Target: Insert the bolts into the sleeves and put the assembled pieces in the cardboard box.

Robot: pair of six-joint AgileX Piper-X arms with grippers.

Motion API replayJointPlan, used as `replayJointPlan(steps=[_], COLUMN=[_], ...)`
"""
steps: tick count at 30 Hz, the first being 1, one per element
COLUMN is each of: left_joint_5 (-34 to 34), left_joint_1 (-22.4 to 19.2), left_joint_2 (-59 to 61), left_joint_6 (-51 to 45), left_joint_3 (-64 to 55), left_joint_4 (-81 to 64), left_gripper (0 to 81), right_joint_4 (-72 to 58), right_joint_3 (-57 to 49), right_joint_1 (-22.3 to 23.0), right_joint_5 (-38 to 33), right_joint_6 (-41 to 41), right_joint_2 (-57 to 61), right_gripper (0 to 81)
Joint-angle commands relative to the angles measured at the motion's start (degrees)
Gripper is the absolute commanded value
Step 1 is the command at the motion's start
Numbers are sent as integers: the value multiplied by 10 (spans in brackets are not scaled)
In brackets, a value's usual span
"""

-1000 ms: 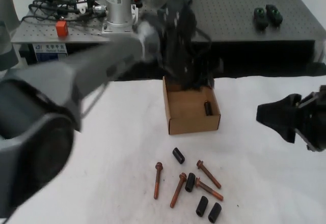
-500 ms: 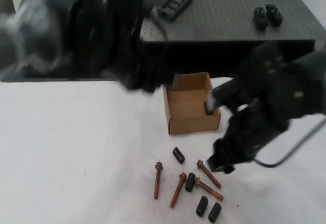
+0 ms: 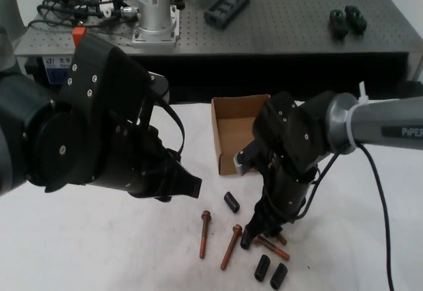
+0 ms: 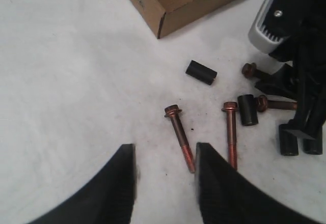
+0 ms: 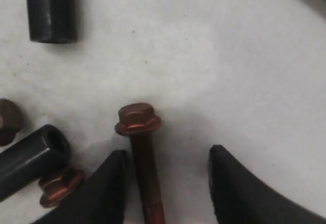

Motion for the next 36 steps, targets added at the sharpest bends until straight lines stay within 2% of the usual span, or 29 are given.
replayJointPlan(steps=[1,4,7,9,11,14,20,27,31,36], left_joint_5=[18,24,63,113,126,126,127,126,115,82], left_joint_1=[-1,-1,-1,-1,-5,-21,-72,-135,-154,-170], left_joint_2=[-6,-6,-6,-6,-3,11,87,229,304,367], left_joint_6=[23,31,37,54,56,56,57,62,62,62], left_joint_3=[-1,-1,-1,-1,-1,-1,-19,-140,-230,-288], left_joint_4=[0,1,3,15,28,27,6,47,117,149], left_gripper=[285,285,285,285,285,285,285,285,285,285], right_joint_4=[-21,-28,-34,-34,-31,-26,-20,-2,5,5], right_joint_3=[-8,-8,-8,-8,-8,-8,14,97,140,170], right_joint_1=[1,1,1,-8,-19,-39,-95,-140,-150,-149], right_joint_5=[7,7,6,4,4,-9,-127,-140,-140,-138], right_joint_6=[-26,-34,-34,-37,-44,-38,35,61,74,86], right_joint_2=[17,22,26,26,26,15,-79,-248,-336,-406], right_gripper=[284,218,156,89,7,5,5,5,5,5])
